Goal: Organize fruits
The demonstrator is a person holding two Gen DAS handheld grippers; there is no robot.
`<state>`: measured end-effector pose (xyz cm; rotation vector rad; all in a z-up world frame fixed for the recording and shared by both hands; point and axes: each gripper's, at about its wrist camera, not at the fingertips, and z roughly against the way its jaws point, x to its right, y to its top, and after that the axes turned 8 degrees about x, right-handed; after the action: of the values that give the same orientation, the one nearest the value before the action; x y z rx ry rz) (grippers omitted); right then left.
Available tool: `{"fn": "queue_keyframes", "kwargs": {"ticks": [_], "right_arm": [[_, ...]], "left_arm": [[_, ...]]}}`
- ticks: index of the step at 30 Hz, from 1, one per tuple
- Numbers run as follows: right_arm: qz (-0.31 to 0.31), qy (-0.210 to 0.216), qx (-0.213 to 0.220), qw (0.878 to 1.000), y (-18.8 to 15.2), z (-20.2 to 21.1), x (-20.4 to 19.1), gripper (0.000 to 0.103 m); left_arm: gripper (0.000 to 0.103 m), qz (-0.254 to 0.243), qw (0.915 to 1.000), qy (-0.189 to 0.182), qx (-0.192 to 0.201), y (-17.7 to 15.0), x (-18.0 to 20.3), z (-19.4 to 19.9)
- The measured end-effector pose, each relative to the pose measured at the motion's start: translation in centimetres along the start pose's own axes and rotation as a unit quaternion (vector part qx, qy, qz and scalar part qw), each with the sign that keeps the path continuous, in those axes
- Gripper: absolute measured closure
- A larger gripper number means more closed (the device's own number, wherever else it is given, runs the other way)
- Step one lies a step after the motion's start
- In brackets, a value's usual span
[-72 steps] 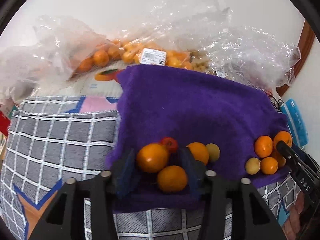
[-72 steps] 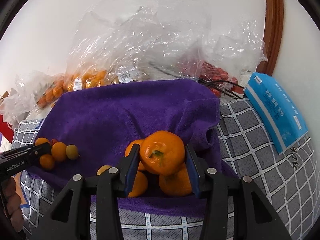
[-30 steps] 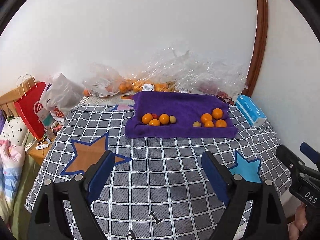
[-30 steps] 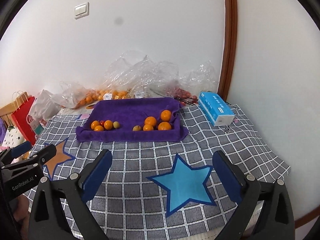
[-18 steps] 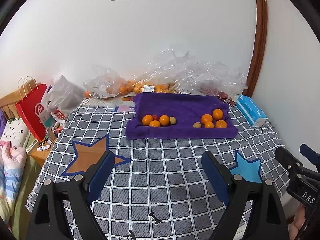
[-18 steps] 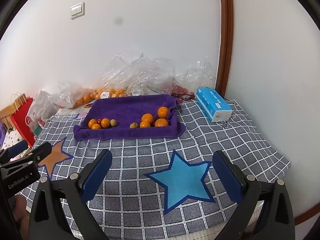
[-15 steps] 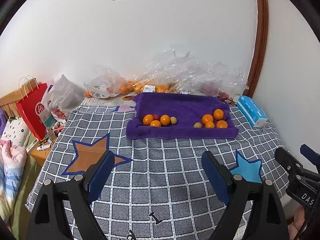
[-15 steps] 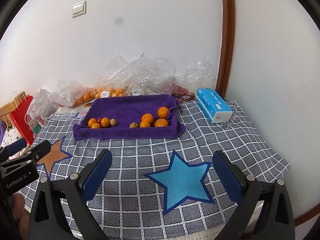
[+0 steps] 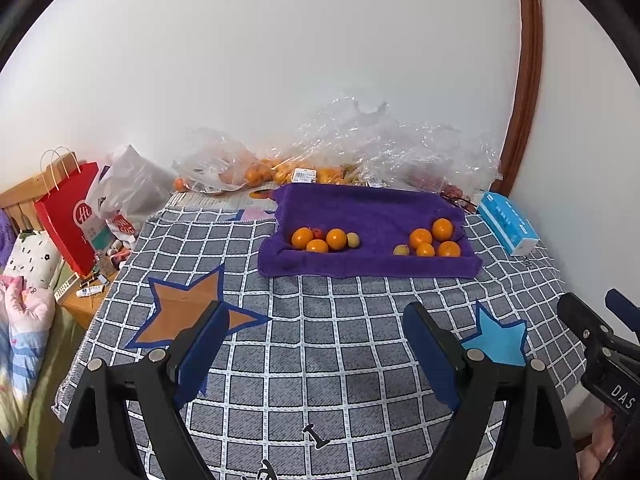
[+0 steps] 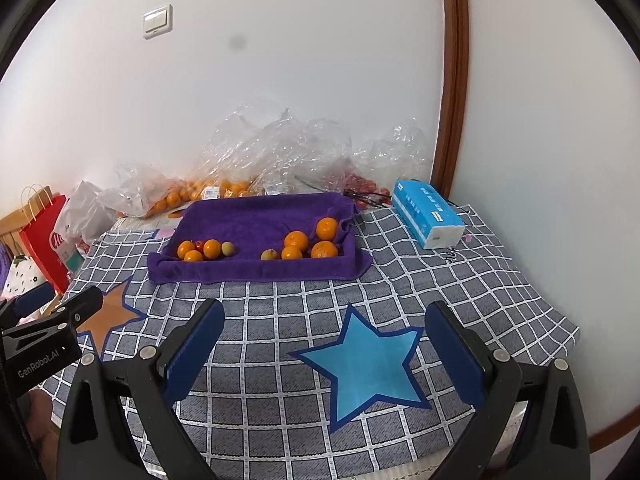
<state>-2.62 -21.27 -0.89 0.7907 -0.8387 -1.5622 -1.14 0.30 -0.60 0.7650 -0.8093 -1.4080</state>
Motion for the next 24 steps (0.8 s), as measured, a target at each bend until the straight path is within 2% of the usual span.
{"fn": "queue_keyframes", "kwargs": {"ticks": [24], "right_arm": [[-0.003,-0.004,0.006,1.000,0.16,0.79,-0.06,0.004]], "left_arm": [[0.015,0.001,1.0000,-0.003,0.002,0.26,-0.14,0.93]]}}
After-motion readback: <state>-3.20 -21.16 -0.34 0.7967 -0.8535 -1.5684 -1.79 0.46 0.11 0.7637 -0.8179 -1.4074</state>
